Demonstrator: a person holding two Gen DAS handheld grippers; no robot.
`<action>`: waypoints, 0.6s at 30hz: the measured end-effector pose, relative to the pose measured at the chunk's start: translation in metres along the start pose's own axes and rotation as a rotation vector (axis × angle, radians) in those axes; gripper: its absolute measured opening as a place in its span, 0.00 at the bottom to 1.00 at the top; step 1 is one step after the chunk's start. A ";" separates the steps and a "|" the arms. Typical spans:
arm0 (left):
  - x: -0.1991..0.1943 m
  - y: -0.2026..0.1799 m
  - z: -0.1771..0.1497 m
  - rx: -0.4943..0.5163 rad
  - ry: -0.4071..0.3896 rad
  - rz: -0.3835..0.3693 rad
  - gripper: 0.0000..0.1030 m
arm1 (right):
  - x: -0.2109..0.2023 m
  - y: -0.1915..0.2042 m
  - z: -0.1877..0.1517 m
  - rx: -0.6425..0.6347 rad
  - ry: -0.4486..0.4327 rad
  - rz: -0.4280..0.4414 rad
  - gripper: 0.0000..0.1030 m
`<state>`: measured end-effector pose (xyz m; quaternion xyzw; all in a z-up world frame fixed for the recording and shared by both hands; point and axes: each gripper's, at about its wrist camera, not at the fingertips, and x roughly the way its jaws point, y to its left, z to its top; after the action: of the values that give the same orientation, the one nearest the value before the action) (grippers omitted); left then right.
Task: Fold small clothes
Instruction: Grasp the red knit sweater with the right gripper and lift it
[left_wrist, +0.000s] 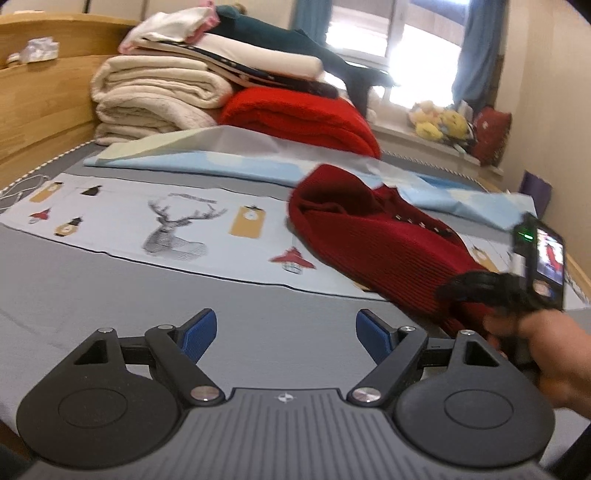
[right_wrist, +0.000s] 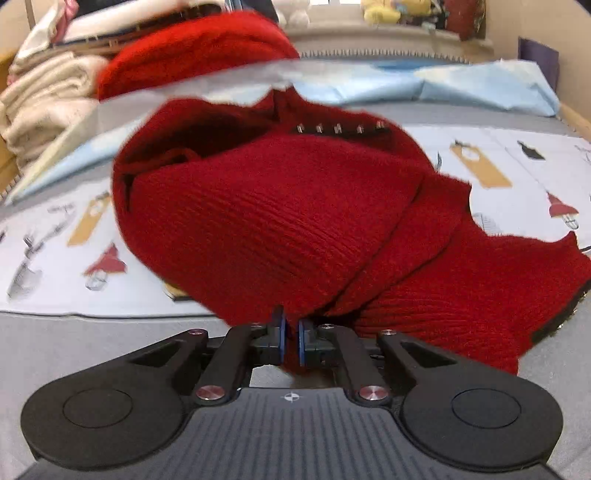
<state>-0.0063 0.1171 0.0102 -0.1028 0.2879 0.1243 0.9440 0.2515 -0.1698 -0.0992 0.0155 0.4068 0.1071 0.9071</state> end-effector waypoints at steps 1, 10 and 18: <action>-0.003 0.006 0.001 -0.011 -0.003 0.005 0.84 | -0.007 0.006 0.000 -0.012 -0.015 0.011 0.05; -0.019 0.053 0.000 -0.093 0.003 0.049 0.84 | -0.112 0.125 -0.040 -0.442 -0.013 0.602 0.02; -0.018 0.061 0.006 -0.145 0.042 0.074 0.83 | -0.148 0.138 -0.030 -0.512 0.158 0.749 0.16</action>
<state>-0.0358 0.1737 0.0181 -0.1629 0.3012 0.1775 0.9226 0.1088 -0.0676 0.0050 -0.0713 0.4015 0.5255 0.7467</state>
